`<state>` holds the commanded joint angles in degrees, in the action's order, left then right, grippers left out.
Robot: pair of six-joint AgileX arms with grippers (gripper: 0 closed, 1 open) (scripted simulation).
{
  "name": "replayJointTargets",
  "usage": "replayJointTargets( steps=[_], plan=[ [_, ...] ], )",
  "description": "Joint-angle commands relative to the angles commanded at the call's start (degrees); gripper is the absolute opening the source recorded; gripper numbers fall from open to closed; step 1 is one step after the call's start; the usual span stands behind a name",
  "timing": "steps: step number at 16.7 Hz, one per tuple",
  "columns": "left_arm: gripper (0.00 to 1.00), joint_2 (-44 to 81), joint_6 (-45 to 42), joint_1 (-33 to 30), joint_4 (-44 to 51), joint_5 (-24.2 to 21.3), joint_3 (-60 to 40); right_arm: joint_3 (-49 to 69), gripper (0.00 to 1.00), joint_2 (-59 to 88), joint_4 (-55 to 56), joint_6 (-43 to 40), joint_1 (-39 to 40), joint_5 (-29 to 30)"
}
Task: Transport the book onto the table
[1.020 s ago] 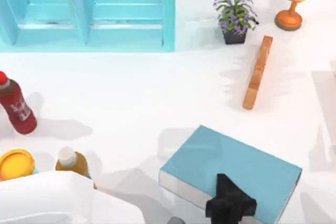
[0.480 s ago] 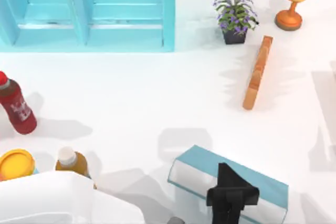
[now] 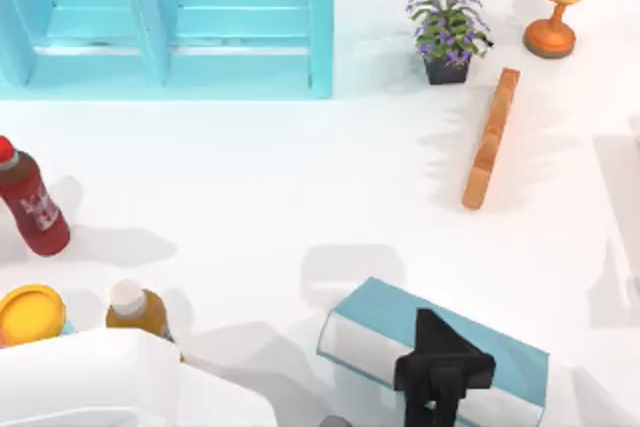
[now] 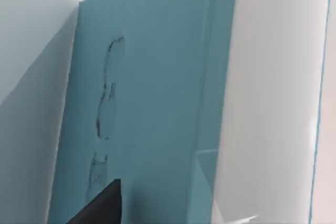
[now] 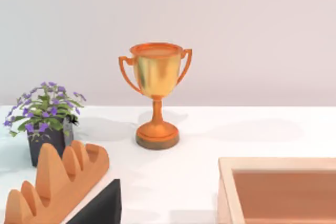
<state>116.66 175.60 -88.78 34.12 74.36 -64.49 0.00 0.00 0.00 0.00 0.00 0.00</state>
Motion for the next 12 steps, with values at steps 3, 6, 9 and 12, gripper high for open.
replayJointTargets(
  steps=[3,6,9,12],
  plan=[
    [1.0,1.33,4.65,-2.07,5.37,-1.59,-1.89,0.0,1.0,0.0,0.0,0.0,0.0,0.0],
    [1.0,3.75,12.92,-5.36,14.63,-3.87,-5.18,0.0,1.0,0.0,0.0,0.0,0.0,0.0],
    [1.0,6.89,23.57,-9.36,25.87,-6.18,-9.31,0.0,1.0,0.0,0.0,0.0,0.0,0.0],
    [1.0,10.24,35.04,-13.59,37.77,-8.19,-13.73,0.0,1.0,0.0,0.0,0.0,0.0,0.0]
  ],
)
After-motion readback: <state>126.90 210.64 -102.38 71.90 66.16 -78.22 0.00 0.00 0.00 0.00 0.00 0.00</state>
